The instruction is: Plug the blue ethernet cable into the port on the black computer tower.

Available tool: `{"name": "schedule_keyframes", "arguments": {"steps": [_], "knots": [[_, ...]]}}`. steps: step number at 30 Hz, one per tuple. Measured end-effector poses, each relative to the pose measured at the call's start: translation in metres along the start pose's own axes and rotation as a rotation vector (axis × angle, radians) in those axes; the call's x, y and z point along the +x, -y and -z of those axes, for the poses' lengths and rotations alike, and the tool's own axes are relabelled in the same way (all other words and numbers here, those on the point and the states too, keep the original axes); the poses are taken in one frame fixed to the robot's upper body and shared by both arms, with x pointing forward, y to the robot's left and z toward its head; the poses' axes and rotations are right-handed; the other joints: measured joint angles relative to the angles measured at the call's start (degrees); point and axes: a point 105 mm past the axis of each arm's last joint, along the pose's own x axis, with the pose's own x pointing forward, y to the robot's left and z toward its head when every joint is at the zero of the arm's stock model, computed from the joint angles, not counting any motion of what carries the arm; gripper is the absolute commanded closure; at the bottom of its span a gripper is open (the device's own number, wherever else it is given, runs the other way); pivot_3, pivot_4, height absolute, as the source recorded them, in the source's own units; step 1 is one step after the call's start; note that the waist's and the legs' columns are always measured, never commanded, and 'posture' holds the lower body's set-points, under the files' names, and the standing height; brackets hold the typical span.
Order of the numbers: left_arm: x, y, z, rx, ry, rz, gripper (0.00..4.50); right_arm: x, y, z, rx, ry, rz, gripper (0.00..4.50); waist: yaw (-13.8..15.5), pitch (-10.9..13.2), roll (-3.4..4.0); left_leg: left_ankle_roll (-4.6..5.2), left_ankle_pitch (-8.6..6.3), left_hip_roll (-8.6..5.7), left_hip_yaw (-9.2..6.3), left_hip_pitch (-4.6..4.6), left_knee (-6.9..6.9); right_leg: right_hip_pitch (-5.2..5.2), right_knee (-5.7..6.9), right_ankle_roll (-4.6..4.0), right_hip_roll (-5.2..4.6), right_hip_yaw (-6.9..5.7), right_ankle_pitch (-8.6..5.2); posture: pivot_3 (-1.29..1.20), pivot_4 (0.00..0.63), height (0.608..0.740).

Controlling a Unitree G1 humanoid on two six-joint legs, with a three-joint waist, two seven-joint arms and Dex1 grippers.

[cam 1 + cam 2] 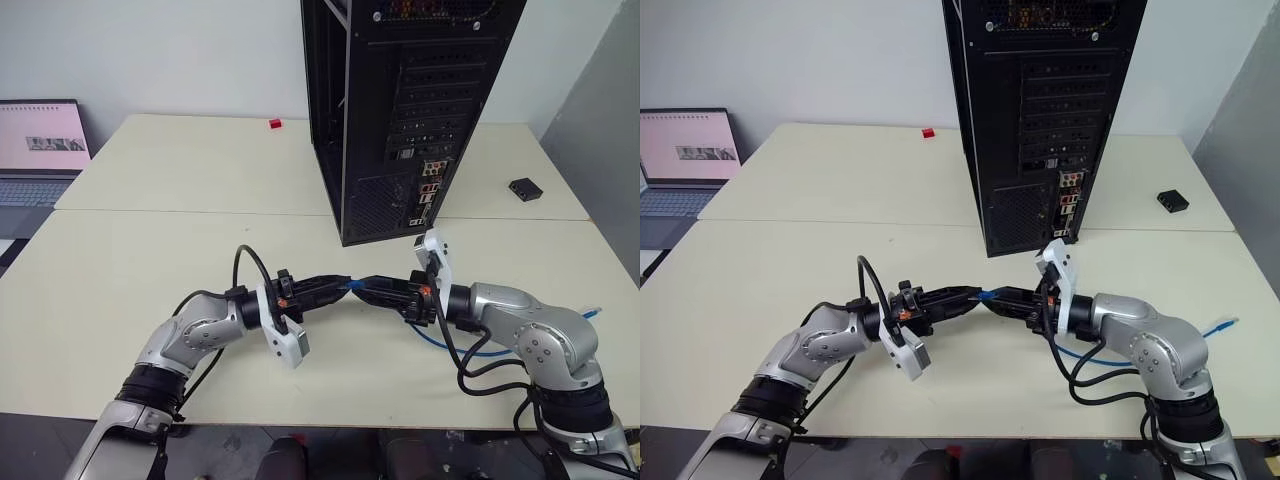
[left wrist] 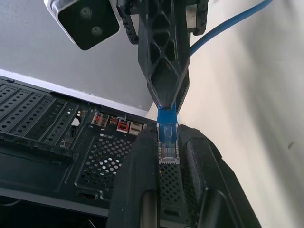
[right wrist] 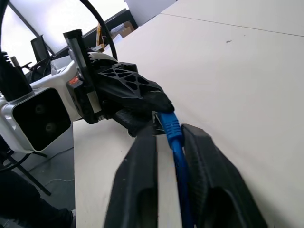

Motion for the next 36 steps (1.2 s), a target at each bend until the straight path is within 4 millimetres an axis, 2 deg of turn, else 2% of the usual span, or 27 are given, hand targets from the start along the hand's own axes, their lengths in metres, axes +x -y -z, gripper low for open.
{"name": "schedule_keyframes", "arguments": {"steps": [7, 9, 10, 15, 23, 26, 31, 34, 35, 36], "knots": [[-0.001, -0.001, -0.001, 0.015, 0.006, -0.009, 4.21, 0.0, -0.001, -0.001, -0.001, 0.002, -0.007, 4.5, 0.0, 0.0, 0.0, 0.0, 0.0, 0.0, 0.0, 0.0, 0.0, 0.0, 0.0, 0.0, 0.0, 0.0, 0.0, 0.0, 0.15, 0.74], [-0.001, 0.0, -0.002, 0.012, 0.01, -0.007, 3.51, 0.0, -0.001, -0.001, 0.004, -0.001, -0.011, 4.5, 0.0, 0.0, 0.0, 0.0, 0.0, 0.0, 0.0, 0.0, 0.0, 0.0, 0.0, 0.0, 0.0, 0.0, 0.0, 0.0, 0.15, 0.74], [-0.001, 0.0, -0.003, -0.002, 0.019, -0.01, 3.44, -0.001, -0.002, -0.001, 0.008, -0.003, -0.016, 4.5, 0.0, 0.0, 0.0, 0.0, 0.0, 0.0, 0.0, 0.0, 0.0, 0.0, 0.0, 0.0, -0.01, 0.0, 0.0, 0.0, 0.15, 0.74], [0.004, 0.005, -0.009, -0.043, 0.057, -0.002, 2.36, 0.0, -0.004, 0.0, 0.016, -0.006, -0.03, 4.5, 0.0, 0.0, 0.0, 0.0, 0.0, 0.0, -0.01, 0.0, 0.0, 0.0, 0.0, 0.0, 0.0, -0.01, 0.0, 0.0, 0.15, 0.74], [0.003, 0.001, -0.001, -0.087, 0.011, -0.035, 0.78, -0.008, 0.0, -0.004, -0.017, 0.001, 0.006, 4.5, 0.0, 0.0, 0.0, 0.0, 0.0, 0.0, -0.01, -0.02, 0.0, 0.0, 0.0, 0.0, -0.01, -0.01, 0.0, 0.0, 0.15, 0.74], [0.002, 0.0, 0.009, -0.172, -0.05, -0.041, 0.78, -0.015, 0.003, -0.009, -0.055, 0.018, 0.045, 4.5, -0.03, 0.0, 0.0, 0.0, 0.0, 0.0, -0.02, -0.02, 0.0, 0.0, 0.0, 0.0, 0.0, -0.02, 0.0, 0.0, 0.15, 0.74], [-0.007, 0.009, 0.021, -0.384, -0.151, -0.034, 0.78, -0.035, 0.021, -0.022, -0.153, 0.067, 0.222, 4.5, -0.09, 0.01, 0.02, 0.0, 0.0, 0.01, -0.01, -0.02, -0.01, -0.01, -0.01, 0.0, 0.0, -0.01, -0.01, 0.0, 0.15, 0.74], [0.001, 0.004, 0.022, -0.573, -0.188, -0.082, 0.78, -0.042, 0.036, -0.032, -0.226, 0.116, 0.369, 4.5, -0.11, 0.01, 0.02, 0.0, 0.0, 0.0, -0.02, -0.04, 0.0, 0.0, 0.01, 0.01, 0.01, -0.01, -0.01, 0.0, 0.15, 0.74], [0.011, -0.001, 0.022, -0.719, -0.206, -0.119, 0.78, -0.047, 0.046, -0.039, -0.27, 0.155, 0.484, 4.5, -0.12, 0.01, 0.02, 0.0, 0.0, -0.01, -0.02, -0.05, 0.01, 0.0, 0.02, 0.01, 0.01, 0.0, -0.01, 0.0, 0.15, 0.74], [0.014, -0.002, 0.021, -0.756, -0.207, -0.126, 0.78, -0.048, 0.049, -0.04, -0.278, 0.168, 0.518, 4.5, -0.11, 0.01, 0.02, 0.0, 0.0, -0.01, -0.03, -0.06, 0.01, 0.0, 0.01, 0.02, 0.01, -0.01, -0.01, 0.0, 0.15, 0.74]]}}
